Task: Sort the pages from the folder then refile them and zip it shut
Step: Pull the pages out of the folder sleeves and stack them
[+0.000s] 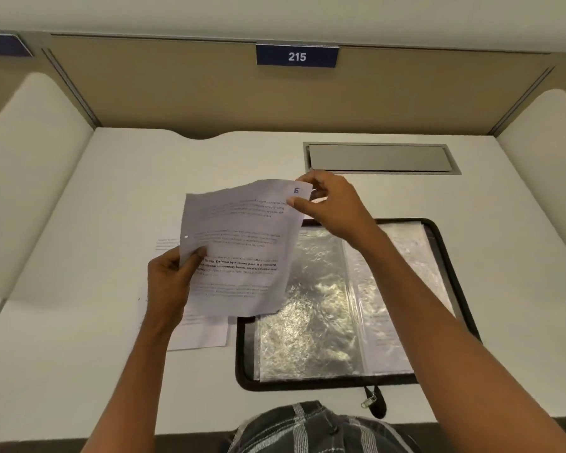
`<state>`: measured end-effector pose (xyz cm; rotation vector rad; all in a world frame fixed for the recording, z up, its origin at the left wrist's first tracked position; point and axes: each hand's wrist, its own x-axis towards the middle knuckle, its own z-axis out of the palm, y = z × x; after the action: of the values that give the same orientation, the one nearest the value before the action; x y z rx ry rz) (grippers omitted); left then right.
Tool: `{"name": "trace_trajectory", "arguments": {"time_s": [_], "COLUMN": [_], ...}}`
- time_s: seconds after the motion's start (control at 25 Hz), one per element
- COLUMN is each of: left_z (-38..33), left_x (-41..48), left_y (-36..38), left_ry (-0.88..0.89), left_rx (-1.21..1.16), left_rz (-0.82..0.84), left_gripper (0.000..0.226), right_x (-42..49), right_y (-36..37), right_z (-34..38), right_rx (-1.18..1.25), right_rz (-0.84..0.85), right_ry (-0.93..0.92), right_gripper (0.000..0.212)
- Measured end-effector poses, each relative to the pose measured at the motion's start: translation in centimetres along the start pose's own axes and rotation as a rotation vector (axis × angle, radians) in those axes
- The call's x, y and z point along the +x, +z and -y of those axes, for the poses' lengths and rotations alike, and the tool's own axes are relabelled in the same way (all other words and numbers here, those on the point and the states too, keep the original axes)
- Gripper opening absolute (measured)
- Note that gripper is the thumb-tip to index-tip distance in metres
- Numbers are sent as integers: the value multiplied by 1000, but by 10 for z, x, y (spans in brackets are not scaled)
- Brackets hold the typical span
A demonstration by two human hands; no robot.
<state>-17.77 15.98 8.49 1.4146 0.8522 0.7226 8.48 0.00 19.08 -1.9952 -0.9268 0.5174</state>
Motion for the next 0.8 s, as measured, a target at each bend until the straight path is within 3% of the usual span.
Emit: {"name": "trace_trajectory", "arguments": {"time_s": [0.12,0.28,0.52,0.68,0.8], "left_z": [4,17,45,57,58], "left_x": [4,8,20,25,28], "left_y": [-23,-54,-111,-138,-142], "left_ry": [-58,-173,-362,-374,-356], "left_rx": [-13,24,246,378,421], "left_rz": [-26,-37,-62,-123,-172], "left_gripper": [19,21,17,11,8], "right_x": [-3,-15,-20,-26,-23], "right_y": [48,117,199,225,236], "right_z": [-21,-42,-46,-39,-43], "right_rx": [278,396,307,267,219], "right_rz": [245,434,344,320,220], "right_ry": [226,377,513,556,562], "right_gripper": [51,37,24,9,23]}}
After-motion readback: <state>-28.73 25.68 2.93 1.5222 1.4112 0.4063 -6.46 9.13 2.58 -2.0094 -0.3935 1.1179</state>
